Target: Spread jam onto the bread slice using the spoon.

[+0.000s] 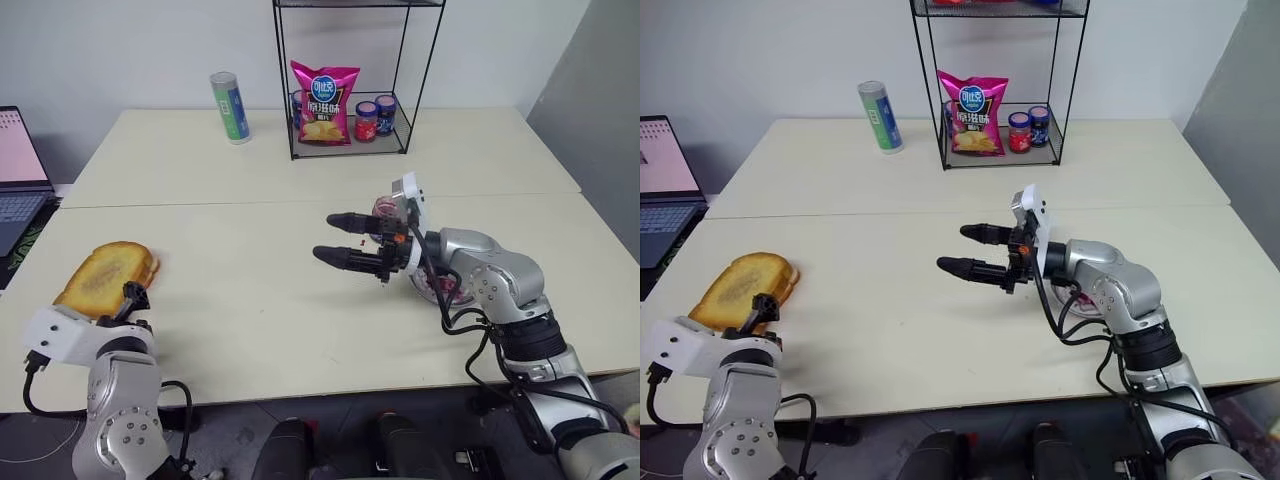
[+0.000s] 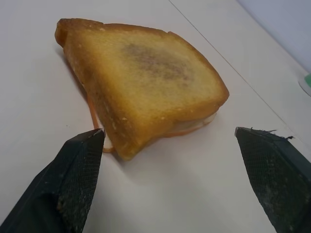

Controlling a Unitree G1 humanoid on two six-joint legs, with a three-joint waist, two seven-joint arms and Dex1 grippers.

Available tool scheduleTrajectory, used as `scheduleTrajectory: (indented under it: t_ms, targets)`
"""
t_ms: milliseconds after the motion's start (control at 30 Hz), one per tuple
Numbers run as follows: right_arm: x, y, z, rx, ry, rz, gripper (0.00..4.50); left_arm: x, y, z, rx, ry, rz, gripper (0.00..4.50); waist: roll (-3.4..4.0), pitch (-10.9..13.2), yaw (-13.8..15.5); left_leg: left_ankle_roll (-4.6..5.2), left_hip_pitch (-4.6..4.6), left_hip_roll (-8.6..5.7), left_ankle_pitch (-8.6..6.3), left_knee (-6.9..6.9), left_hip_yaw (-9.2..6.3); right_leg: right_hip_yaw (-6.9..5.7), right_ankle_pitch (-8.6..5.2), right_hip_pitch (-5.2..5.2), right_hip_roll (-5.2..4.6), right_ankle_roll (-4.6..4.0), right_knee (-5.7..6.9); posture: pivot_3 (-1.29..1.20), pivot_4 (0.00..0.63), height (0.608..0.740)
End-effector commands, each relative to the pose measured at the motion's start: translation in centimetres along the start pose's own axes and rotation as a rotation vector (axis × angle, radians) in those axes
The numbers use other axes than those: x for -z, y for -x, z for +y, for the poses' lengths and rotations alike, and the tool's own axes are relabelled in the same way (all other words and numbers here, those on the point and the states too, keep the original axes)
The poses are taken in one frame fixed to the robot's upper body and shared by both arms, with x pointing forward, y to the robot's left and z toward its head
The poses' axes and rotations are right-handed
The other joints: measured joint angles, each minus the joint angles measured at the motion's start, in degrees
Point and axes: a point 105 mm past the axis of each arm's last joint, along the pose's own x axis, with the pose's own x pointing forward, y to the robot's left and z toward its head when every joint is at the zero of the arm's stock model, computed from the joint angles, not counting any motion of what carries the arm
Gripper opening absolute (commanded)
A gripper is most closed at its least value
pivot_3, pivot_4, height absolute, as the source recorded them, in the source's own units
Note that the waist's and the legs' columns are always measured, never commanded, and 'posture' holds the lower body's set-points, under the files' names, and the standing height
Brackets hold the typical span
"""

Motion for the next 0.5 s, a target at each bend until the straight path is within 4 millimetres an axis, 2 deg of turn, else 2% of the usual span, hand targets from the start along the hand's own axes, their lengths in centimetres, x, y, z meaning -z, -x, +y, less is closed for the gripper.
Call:
scheduleTrajectory:
  t_ms: [33, 267, 500]
  targets:
    - [-1.52, 0.20, 0.32, 0.010, 0.001, -0.063, 4.48, -0.88, -0.23, -0.16, -0.003, -0.020, -0.039, 4.50, -0.01, -0.01, 0.00, 0.00, 0.00, 0.00, 0.00, 0.00, 0.01, 0.01, 0.01, 0.00, 0.00, -0.01, 0.00, 0.00, 0.150, 0.740]
    - [-1.40, 0.27, 0.51, 0.024, -0.014, -0.066, 4.48, -0.47, -0.73, -0.51, 0.017, -0.118, -0.030, 4.50, -0.02, -0.01, -0.01, 0.00, -0.01, 0.00, 0.00, -0.02, 0.01, 0.00, 0.12, -0.01, -0.01, -0.22, -0.01, 0.00, 0.150, 0.740]
    - [-1.31, 0.19, 0.69, 0.028, -0.021, -0.069, 4.48, -0.94, -1.17, 0.32, -0.022, -0.166, -0.045, 4.50, -0.02, -0.02, -0.03, 0.00, -0.01, 0.01, 0.00, -0.03, 0.00, 0.00, 0.11, -0.03, -0.01, -0.21, -0.01, 0.00, 0.150, 0.740]
